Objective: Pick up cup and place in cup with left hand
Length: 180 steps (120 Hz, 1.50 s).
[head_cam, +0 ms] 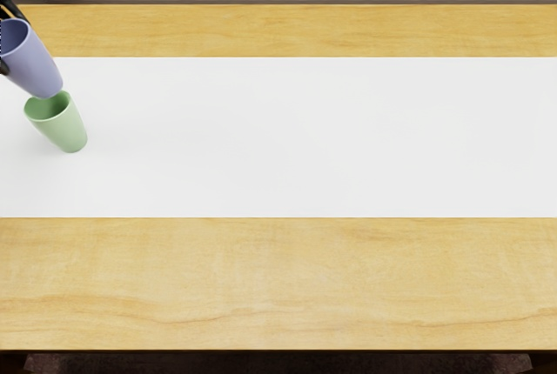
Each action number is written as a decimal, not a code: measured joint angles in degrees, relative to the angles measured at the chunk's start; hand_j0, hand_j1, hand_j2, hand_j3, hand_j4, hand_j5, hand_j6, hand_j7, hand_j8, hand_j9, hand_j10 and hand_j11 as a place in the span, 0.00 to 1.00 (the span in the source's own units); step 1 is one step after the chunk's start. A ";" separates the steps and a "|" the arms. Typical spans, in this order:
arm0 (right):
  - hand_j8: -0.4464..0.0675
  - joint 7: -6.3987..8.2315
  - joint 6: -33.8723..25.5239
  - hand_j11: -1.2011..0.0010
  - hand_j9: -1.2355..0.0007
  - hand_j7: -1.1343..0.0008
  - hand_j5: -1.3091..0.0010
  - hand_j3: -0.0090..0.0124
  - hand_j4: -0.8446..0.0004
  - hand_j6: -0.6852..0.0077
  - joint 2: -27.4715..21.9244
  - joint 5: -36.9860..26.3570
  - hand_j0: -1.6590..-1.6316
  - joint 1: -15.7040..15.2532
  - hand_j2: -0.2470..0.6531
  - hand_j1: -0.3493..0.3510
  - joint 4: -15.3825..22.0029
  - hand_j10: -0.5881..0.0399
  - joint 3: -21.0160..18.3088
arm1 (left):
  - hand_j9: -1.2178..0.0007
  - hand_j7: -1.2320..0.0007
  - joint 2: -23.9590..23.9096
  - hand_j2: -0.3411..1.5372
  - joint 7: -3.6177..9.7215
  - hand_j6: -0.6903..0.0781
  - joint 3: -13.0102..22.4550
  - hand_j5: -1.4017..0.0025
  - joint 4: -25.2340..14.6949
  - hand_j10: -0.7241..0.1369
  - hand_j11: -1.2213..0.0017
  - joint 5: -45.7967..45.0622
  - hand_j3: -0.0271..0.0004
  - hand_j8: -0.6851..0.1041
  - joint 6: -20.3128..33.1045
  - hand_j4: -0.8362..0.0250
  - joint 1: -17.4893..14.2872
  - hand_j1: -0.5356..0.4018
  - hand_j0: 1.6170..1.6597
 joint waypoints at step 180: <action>0.87 0.02 0.00 1.00 1.00 1.00 1.00 0.42 1.00 0.99 0.00 -0.03 0.04 0.00 0.27 0.00 -0.03 0.94 0.00 | 0.43 0.44 1.07 0.25 0.01 0.47 -0.09 0.50 -1.47 0.25 0.44 -0.14 0.99 0.40 0.73 0.45 3.01 0.48 0.86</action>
